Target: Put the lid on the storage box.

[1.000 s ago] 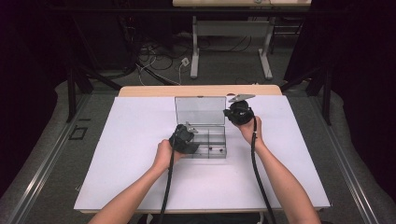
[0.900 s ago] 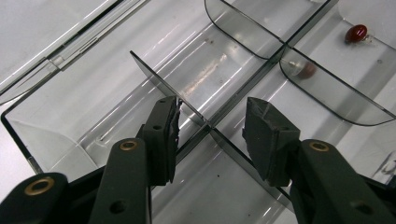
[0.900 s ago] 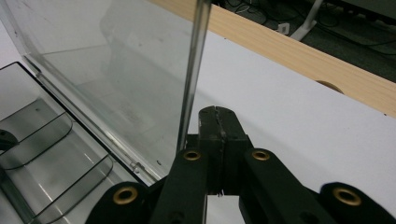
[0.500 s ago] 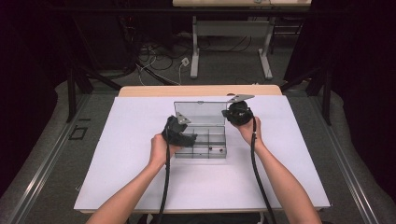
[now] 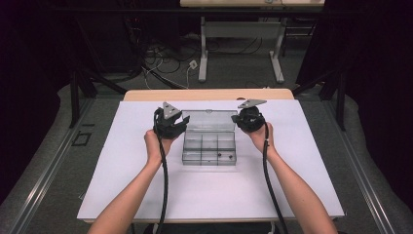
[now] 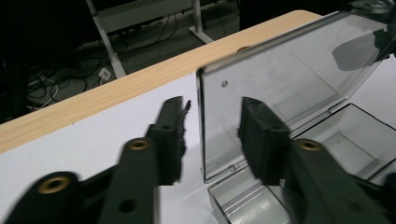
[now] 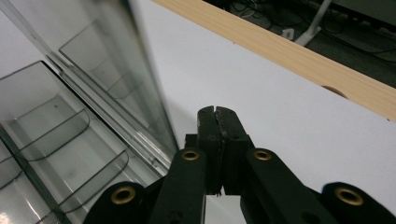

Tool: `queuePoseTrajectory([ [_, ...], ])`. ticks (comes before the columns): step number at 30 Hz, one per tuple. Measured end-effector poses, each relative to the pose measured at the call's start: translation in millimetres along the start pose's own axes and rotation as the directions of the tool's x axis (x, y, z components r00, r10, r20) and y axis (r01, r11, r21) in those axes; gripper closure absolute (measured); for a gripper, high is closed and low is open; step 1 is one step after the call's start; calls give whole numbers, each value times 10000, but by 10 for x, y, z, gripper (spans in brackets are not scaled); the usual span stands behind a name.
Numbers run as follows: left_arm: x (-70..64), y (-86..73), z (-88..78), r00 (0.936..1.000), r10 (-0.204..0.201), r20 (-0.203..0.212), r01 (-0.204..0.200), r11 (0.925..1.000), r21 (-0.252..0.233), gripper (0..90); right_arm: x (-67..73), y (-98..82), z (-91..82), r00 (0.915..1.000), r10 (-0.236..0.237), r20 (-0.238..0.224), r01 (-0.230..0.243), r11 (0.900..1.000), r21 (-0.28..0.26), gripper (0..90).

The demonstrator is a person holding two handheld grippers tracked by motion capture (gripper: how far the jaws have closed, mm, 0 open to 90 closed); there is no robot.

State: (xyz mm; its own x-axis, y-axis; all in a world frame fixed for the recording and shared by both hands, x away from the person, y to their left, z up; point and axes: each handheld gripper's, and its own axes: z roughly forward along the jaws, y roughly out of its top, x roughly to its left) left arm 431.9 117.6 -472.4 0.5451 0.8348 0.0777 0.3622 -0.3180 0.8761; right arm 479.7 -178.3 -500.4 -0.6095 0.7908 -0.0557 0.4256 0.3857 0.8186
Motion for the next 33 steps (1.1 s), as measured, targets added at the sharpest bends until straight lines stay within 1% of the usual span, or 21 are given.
queuePoseTrajectory([
  [1, -5, -5, -4, 10000, -34, 39, 34, 10000, -2, 706, 2, -10, -13, 10000, -15, 53, 15, 10000, 23, 899],
  [2, -2, -4, -8, 10000, 20, 58, -20, 10000, 19, 716, 5, -23, -38, 10000, 56, 56, -56, 10000, 33, 897],
  [4, 12, -6, -23, 9999, 34, 121, -35, 10000, 46, 732, -8, -44, -82, 10000, -21, 78, 21, 10000, 28, 888],
  [6, 17, -16, -31, 9997, -90, 207, 89, 10000, 28, 740, -12, -66, -146, 9999, 81, 89, -82, 10000, 37, 883],
  [8, 16, -19, -38, 9997, -52, 228, 51, 10000, 46, 741, -22, -83, -228, 9999, 14, 122, -14, 10000, 2, 871],
  [10, 15, -20, -49, 9996, -6, 292, 3, 10000, 88, 741, -17, -94, -298, 9999, 109, 89, -109, 9999, 1, 854],
  [12, 15, -24, -61, 9993, 69, 358, -74, 9999, 127, 740, 4, -105, -384, 10000, -6, 76, 6, 10000, 39, 824],
  [13, 15, -24, -65, 9992, 104, 391, -110, 9998, 147, 739, 15, -106, -418, 9999, -140, 16, 140, 9999, 4, 814],
  [14, 14, -25, -69, 9990, 93, 439, -99, 9998, 144, 738, 31, -104, -444, 9999, -157, 45, 157, 9999, 26, 805],
  [17, 16, -28, -84, 9986, 176, 506, -186, 9996, 210, 736, 82, -69, -546, 9996, -279, 83, 280, 9995, -136, 758],
  [19, 12, -32, -95, 9982, 240, 553, -254, 9994, 245, 734, 110, -38, -583, 9987, -474, 193, 479, 9984, -283, 728],
  [21, 2, -38, -107, 9981, 297, 533, -314, 9990, 316, 733, 137, -5, -604, 9988, -474, 102, 479, 9975, -511, 727],
  [22, 5, -41, -113, 9979, 349, 549, -367, 9988, 326, 733, 149, 11, -612, 9983, -568, 162, 574, 9977, -354, 728],
  [23, 8, -46, -119, 9976, 324, 616, -343, 9989, 312, 734, 151, 19, -611, 9975, -674, 228, 683, 9969, -401, 728],
  [24, 13, -49, -126, 9969, 303, 727, -328, 9989, 327, 733, 146, 21, -619, 9975, -668, 225, 676, 9970, -373, 725],
  [25, 13, -52, -130, 9966, 312, 761, -338, 9989, 337, 733, 140, 20, -630, 9985, -524, 182, 532, 9976, -436, 723],
  [26, 13, -54, -136, 9964, 387, 748, -415, 9985, 366, 733, 129, 17, -635, 9987, -502, 101, 507, 9973, -522, 725],
  [29, 6, -59, -142, 9962, 404, 770, -432, 9984, 354, 733, 136, 10, -650, 9983, -577, -121, 574, 9980, -282, 723],
  [33, 4, -61, -146, 9960, 419, 792, -449, 9983, 365, 733, 168, -4, -676, 9974, -633, -354, 628, 9979, -132, 719],
])
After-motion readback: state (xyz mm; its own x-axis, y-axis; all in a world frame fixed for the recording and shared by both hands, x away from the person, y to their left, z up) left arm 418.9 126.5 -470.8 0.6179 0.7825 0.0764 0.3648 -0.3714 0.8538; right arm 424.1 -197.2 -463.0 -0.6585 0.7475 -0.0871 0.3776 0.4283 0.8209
